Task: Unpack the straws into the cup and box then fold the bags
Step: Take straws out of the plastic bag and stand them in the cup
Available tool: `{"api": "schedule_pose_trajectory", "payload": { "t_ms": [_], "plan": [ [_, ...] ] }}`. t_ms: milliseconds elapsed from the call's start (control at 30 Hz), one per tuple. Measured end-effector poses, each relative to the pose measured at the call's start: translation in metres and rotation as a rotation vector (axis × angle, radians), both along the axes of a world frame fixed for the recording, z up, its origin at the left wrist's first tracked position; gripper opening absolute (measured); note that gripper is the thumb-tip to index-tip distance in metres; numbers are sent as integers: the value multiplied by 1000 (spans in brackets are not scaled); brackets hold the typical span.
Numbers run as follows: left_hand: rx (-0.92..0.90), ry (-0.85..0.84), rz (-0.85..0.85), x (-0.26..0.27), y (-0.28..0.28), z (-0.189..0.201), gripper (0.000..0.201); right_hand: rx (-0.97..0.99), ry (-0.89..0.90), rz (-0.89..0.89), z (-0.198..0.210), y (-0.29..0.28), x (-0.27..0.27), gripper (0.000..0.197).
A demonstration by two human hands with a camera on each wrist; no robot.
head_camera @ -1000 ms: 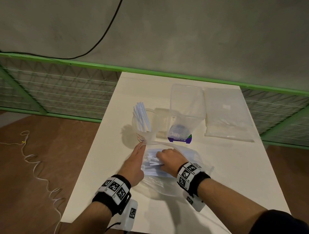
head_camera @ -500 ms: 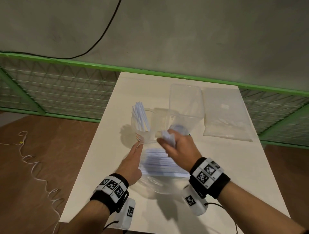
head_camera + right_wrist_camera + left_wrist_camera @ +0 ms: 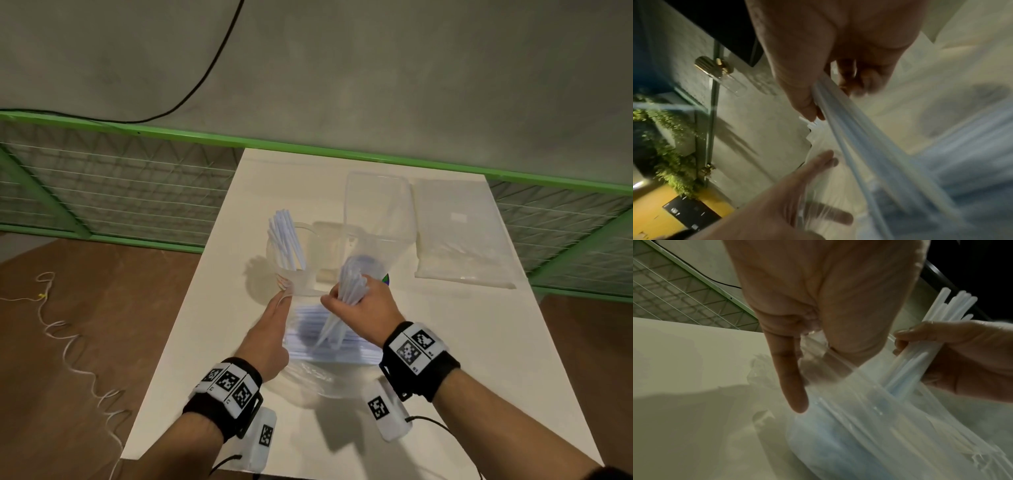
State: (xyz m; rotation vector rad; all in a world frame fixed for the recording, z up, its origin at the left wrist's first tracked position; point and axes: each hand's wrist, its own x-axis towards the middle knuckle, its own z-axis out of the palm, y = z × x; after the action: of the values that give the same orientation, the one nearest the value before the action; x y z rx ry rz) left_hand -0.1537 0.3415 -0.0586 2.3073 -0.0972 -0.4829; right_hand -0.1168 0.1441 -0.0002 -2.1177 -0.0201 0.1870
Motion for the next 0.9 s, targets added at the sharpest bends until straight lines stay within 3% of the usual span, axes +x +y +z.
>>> {"api": "schedule_pose_trajectory", "payload": {
  "t_ms": [167,300,600,733,900],
  "plan": [
    [-18,13,-6,3,2,0,105,-119,-94,58,10,-12,7,20],
    [-19,10,-14,4,6,-2,105,-129,-2,132,19,-14,10,14],
    [-33,23,1,4,6,0,106,182,-344,102,146,18,80,14],
    [-32,20,-3,5,6,1,106,1,-332,115,126,43,115,11],
    [-37,19,10,2,6,0,105,-324,-173,241,86,53,124,46]
  ]
}}
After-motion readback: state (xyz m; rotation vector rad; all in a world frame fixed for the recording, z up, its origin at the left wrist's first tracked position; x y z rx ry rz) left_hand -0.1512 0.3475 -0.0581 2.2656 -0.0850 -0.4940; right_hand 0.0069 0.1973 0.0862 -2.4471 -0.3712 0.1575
